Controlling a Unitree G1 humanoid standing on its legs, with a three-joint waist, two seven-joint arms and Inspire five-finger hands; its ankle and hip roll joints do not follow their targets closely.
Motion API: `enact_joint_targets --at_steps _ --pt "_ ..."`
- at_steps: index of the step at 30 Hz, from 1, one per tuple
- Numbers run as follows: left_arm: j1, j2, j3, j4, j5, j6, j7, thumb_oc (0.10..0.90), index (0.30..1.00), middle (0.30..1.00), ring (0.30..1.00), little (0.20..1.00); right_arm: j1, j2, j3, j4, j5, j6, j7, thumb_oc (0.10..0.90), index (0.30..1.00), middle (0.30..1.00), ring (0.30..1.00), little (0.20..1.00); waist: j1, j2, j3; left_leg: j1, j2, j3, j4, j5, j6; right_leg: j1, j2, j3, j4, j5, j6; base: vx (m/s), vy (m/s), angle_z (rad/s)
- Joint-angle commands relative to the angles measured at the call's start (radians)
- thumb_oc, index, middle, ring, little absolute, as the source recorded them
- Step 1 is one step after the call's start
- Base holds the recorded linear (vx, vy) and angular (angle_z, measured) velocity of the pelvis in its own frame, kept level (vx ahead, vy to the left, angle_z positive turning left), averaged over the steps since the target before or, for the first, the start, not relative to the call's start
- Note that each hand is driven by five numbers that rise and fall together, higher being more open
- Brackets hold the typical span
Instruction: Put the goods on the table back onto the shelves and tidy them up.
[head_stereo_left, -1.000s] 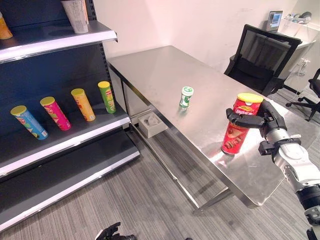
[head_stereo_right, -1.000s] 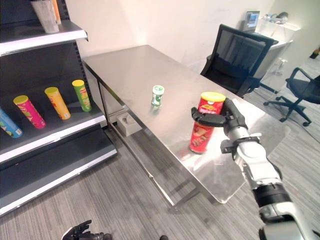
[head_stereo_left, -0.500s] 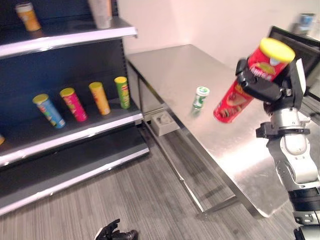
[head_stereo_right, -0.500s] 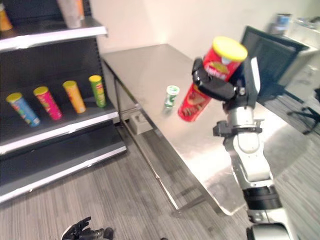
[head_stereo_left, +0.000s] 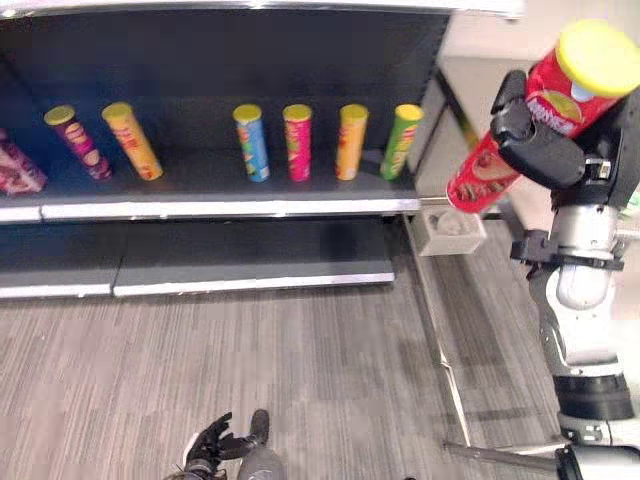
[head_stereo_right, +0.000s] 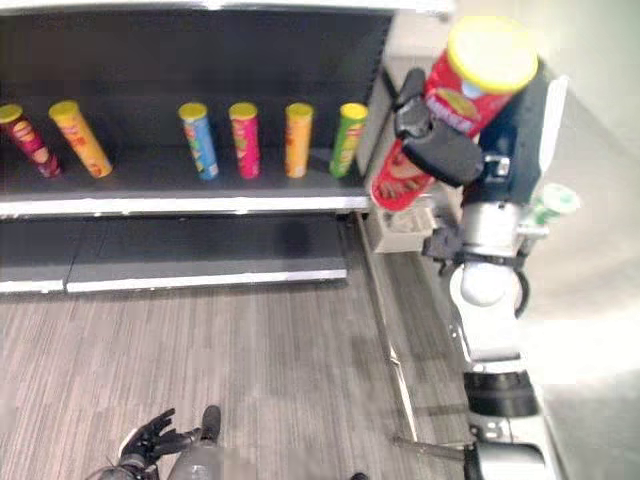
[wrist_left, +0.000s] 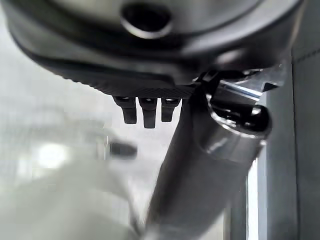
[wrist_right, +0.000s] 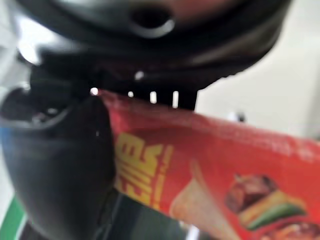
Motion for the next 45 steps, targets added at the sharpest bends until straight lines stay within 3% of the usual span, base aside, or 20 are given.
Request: enact_joint_targets --at_steps 1,4,5,6,7,8,9,11,12,17,18,21,22,24,26,29,32,37,41,45 --pt "0.07 0.022 -0.062 -0.053 0.088 -0.028 0.017 0.8 0.9 0.9 0.9 0.9 -0.11 -0.091 -0.016 -0.082 -0.046 -0.056 0.009 0.4 0.3 0.3 0.3 0.3 0.007 0.047 -0.111 0.058 0.027 0.015 -0.037 -0.139 0.002 -0.055 -0.038 0.037 0.059 -0.131 0.163 0.05 0.618 0.41" --pt "0.062 0.038 -0.042 -0.056 0.089 -0.026 0.023 0.8 0.9 0.9 0.9 0.9 -0.075 -0.093 -0.013 -0.081 -0.042 -0.051 0.029 0.4 0.3 0.3 0.3 0.3 -0.011 0.051 -0.101 0.063 -0.002 0.015 -0.044 -0.144 0.024 -0.099 0.005 0.126 0.141 -0.187 0.131 0.01 0.347 0.27" --pt "0.059 0.039 -0.027 -0.061 0.068 -0.028 0.019 0.8 0.9 0.9 0.9 0.9 -0.05 -0.102 -0.018 -0.095 -0.03 -0.055 0.05 0.4 0.3 0.3 0.3 0.3 -0.037 0.063 -0.086 0.074 -0.025 -0.009 -0.05 -0.137 0.04 -0.139 0.132 0.239 0.171 -0.289 0.091 0.08 0.284 0.31" --pt "0.06 0.039 -0.023 -0.06 0.062 -0.028 0.015 0.8 0.9 0.9 0.9 0.9 -0.043 -0.105 -0.019 -0.1 -0.026 -0.057 0.056 0.4 0.3 0.3 0.3 0.3 -0.039 0.064 -0.081 0.08 -0.031 -0.016 -0.05 -0.136 0.045 -0.155 0.188 0.263 0.171 -0.32 0.076 0.07 0.207 0.39" --pt "0.06 0.039 -0.023 -0.06 0.062 -0.028 0.015 0.8 0.9 0.9 0.9 0.9 -0.043 -0.105 -0.019 -0.1 -0.026 -0.057 0.056 0.4 0.3 0.3 0.3 0.3 -0.039 0.064 -0.081 0.08 -0.031 -0.016 -0.05 -0.136 0.045 -0.155 0.188 0.263 0.171 -0.32 0.076 0.08 0.077 0.65" --pt "0.056 0.039 -0.023 -0.064 0.054 -0.026 0.016 0.8 0.9 0.9 0.9 0.9 -0.036 -0.104 -0.012 -0.103 -0.019 -0.068 0.064 0.4 0.3 0.3 0.3 0.3 -0.052 0.058 -0.065 0.092 -0.049 -0.03 -0.051 -0.136 0.055 -0.195 0.305 0.3 0.149 -0.349 0.045 0.05 0.049 0.5" --pt "0.048 0.036 -0.023 -0.067 0.05 -0.024 0.017 0.8 0.9 0.9 0.9 0.9 -0.035 -0.098 -0.004 -0.1 -0.019 -0.073 0.065 0.4 0.3 0.3 0.3 0.3 -0.058 0.051 -0.056 0.093 -0.059 -0.038 -0.051 -0.134 0.059 -0.22 0.351 0.328 0.13 -0.342 0.039 0.07 0.062 0.19" --pt "0.042 0.034 -0.021 -0.066 0.051 -0.025 0.018 0.8 0.9 0.9 0.9 0.9 -0.029 -0.098 0.001 -0.099 -0.023 -0.076 0.063 0.4 0.3 0.3 0.3 0.3 -0.065 0.046 -0.05 0.097 -0.07 -0.047 -0.051 -0.135 0.062 -0.235 0.381 0.359 0.115 -0.334 0.033 0.05 0.003 0.16" --pt "0.034 0.024 -0.027 -0.069 0.054 -0.03 0.015 0.8 0.9 0.9 0.9 0.9 -0.03 -0.096 0.013 -0.094 -0.019 -0.074 0.072 0.4 0.3 0.3 0.3 0.3 -0.067 0.031 -0.046 0.104 -0.099 -0.083 -0.05 -0.138 0.07 -0.214 0.411 0.428 0.063 -0.32 0.018 0.17 -0.058 0.52" --pt "0.069 -0.013 -0.026 -0.142 0.006 -0.038 0.014 0.8 0.9 0.9 0.9 0.9 -0.002 -0.086 0.036 -0.11 -0.017 -0.074 0.096 0.4 0.3 0.3 0.3 0.3 -0.062 0.022 -0.036 0.069 -0.114 -0.113 0.083 -0.191 0.063 -0.136 0.407 0.41 -0.03 -0.286 0.012 0.11 -0.063 0.4" --pt "0.068 -0.018 -0.033 -0.166 -0.003 -0.04 0.012 0.8 0.9 0.9 0.9 0.9 0.0 -0.09 0.035 -0.107 -0.019 -0.076 0.093 0.4 0.3 0.3 0.3 0.3 -0.058 0.026 -0.014 0.008 -0.106 -0.088 0.163 -0.19 0.031 -0.113 0.388 0.381 -0.04 -0.297 0.009 -0.02 0.06 0.47" --pt "0.077 -0.028 -0.038 -0.152 0.003 -0.036 0.012 0.8 0.9 0.9 0.9 0.9 -0.005 -0.08 0.051 -0.11 -0.03 -0.068 0.097 0.4 0.3 0.3 0.3 0.3 -0.056 0.031 -0.018 -0.036 -0.046 -0.079 0.156 -0.174 0.019 -0.101 0.366 0.367 -0.041 -0.313 0.016 0.07 0.153 0.66" --pt "0.077 -0.024 -0.038 -0.131 0.013 -0.034 0.016 0.8 0.9 0.9 0.9 0.9 -0.006 -0.069 0.062 -0.113 -0.037 -0.068 0.1 0.4 0.3 0.3 0.3 0.3 -0.054 0.029 -0.025 -0.047 0.006 -0.091 0.114 -0.132 0.008 -0.102 0.351 0.37 -0.041 -0.323 0.021 0.11 0.174 0.44" --pt "0.077 -0.024 -0.038 -0.13 0.013 -0.034 0.016 0.8 0.9 0.9 0.9 0.9 -0.006 -0.068 0.063 -0.113 -0.038 -0.068 0.1 0.4 0.3 0.3 0.3 0.3 -0.055 0.028 -0.027 -0.045 0.007 -0.092 0.107 -0.128 0.006 -0.103 0.352 0.369 -0.041 -0.323 0.02 0.08 0.141 0.12" --pt "0.072 -0.024 -0.035 -0.1 0.015 -0.038 0.033 0.8 0.9 0.9 0.9 0.9 -0.004 -0.064 0.076 -0.102 -0.044 -0.072 0.088 0.4 0.3 0.3 0.3 0.3 -0.055 0.034 -0.03 -0.071 0.102 -0.093 0.005 -0.056 -0.02 -0.097 0.323 0.374 -0.041 -0.363 0.036 0.17 0.297 0.16" --pt "0.071 -0.026 -0.034 -0.078 0.037 -0.041 0.037 0.8 0.9 0.9 0.9 0.9 0.012 -0.076 0.075 -0.113 -0.066 -0.059 0.089 0.4 0.3 0.3 0.3 0.3 -0.057 0.074 -0.054 -0.071 0.152 -0.063 -0.051 -0.034 -0.052 -0.073 0.3 0.378 -0.041 -0.385 0.055 0.18 0.331 -0.08" --pt "0.062 -0.022 -0.046 -0.051 0.088 -0.038 0.039 0.8 0.9 0.9 0.9 0.9 0.037 -0.045 0.062 -0.141 -0.099 -0.047 0.093 0.4 0.3 0.3 0.3 0.3 -0.062 0.098 -0.086 -0.025 0.096 -0.06 -0.049 -0.037 -0.058 -0.049 0.216 0.365 -0.041 -0.35 0.094 0.28 0.53 -0.16" --pt "0.06 0.019 -0.021 -0.041 0.119 -0.037 0.046 0.8 0.9 0.9 0.9 0.9 -0.013 0.011 0.112 -0.127 -0.122 -0.03 0.098 0.4 0.3 0.3 0.3 0.3 -0.045 0.086 -0.074 0.052 -0.016 0.023 -0.041 -0.122 0.04 -0.131 0.075 0.387 0.131 -0.293 0.123 0.1 0.393 -0.08" --pt "0.069 0.032 -0.001 -0.05 0.109 -0.035 0.047 0.8 0.9 0.9 0.9 0.9 -0.009 0.023 0.138 -0.12 -0.119 -0.026 0.112 0.4 0.3 0.3 0.3 0.3 -0.05 0.089 -0.05 0.089 -0.035 0.045 -0.049 -0.148 0.067 -0.193 0.088 0.384 0.22 -0.263 0.113 0.05 0.176 -0.47" --pt "0.055 0.027 -0.005 -0.052 0.097 -0.04 0.048 0.8 0.9 0.9 0.9 0.9 -0.038 0.024 0.158 -0.12 -0.11 -0.032 0.116 0.4 0.3 0.3 0.3 0.3 -0.066 0.091 -0.024 0.1 -0.037 0.035 -0.051 -0.158 0.065 -0.27 0.151 0.409 0.128 -0.23 0.116 0.04 -0.014 0.11"
